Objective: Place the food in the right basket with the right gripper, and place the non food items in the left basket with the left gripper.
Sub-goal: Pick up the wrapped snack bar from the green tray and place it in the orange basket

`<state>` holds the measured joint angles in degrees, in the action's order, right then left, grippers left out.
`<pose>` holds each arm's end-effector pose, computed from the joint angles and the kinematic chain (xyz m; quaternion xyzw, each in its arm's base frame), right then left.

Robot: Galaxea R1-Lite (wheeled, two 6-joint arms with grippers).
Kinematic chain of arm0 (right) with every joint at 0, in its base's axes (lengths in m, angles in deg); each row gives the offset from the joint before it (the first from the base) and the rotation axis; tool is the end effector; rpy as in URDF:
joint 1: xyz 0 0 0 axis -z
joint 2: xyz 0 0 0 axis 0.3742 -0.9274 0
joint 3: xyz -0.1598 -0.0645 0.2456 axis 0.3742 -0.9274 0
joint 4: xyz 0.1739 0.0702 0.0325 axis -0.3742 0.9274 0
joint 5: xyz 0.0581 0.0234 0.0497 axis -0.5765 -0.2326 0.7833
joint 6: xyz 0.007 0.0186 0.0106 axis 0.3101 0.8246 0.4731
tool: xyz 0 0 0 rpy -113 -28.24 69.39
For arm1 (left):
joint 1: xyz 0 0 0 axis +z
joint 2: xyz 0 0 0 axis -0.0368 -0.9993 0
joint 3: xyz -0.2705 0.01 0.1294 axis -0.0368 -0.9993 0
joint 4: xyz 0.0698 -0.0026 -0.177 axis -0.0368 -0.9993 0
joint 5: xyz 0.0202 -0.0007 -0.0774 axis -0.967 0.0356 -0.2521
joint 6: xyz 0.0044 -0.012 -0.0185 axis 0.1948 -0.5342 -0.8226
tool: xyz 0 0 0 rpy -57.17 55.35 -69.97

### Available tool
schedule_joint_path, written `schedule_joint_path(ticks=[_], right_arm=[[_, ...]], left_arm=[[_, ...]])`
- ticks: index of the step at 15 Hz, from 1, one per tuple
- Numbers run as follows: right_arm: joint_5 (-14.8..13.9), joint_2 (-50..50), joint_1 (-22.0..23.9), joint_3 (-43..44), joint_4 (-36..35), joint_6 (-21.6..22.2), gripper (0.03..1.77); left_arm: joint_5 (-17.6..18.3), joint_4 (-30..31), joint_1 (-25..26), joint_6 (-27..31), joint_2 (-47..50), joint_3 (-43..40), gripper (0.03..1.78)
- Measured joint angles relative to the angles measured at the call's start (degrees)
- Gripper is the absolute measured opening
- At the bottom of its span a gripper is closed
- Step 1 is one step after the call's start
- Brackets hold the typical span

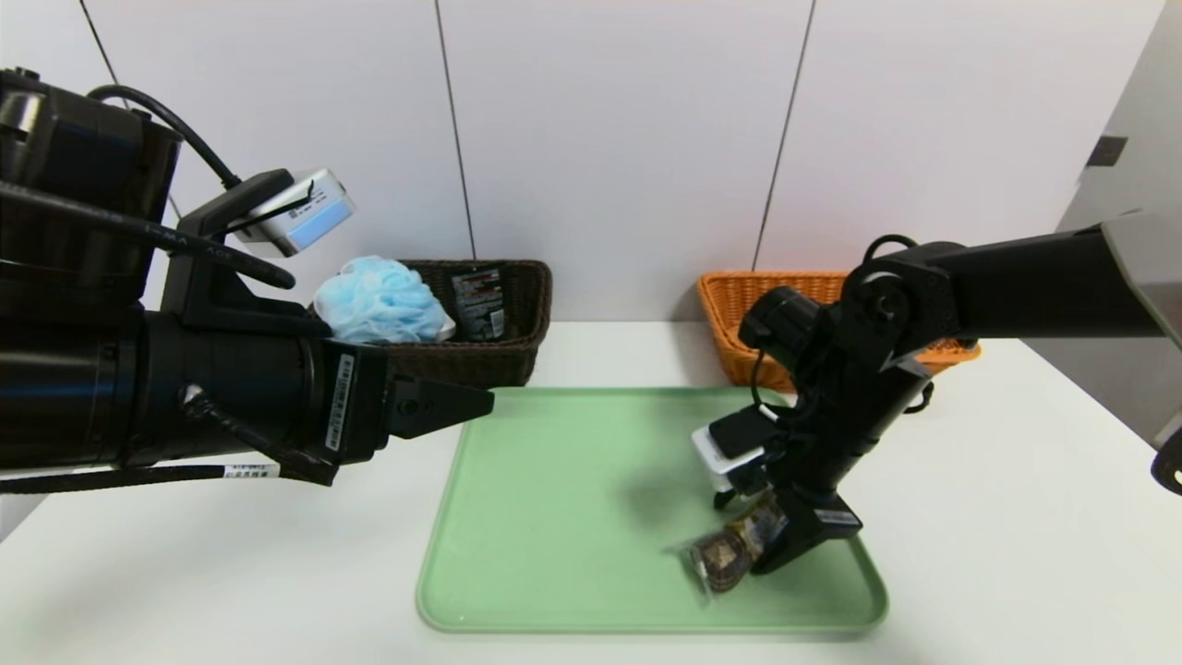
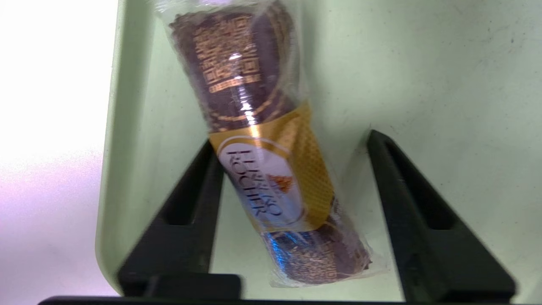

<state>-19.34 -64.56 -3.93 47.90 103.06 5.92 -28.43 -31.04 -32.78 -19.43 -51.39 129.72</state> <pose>0.3131 0.1611 0.1387 -0.4675 0.3049 0.6497 0.5162 0.1716 -0.1212 0.2767 -0.0375 0.2680 -0.2894 0.9182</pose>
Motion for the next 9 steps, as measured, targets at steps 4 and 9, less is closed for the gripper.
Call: schedule_joint_path(ticks=[4, 9], right_arm=[[0.3, 0.3, 0.4, 0.7, -0.1, 0.0, 0.36], [0.6, 1.2, 1.1, 0.8, 0.8, 0.2, 0.18]], left_arm=[[0.0, 0.0, 0.1, 0.0, -0.1, 0.2, 1.69], [0.2, 0.4, 0.3, 0.1, -0.1, 0.4, 1.69]])
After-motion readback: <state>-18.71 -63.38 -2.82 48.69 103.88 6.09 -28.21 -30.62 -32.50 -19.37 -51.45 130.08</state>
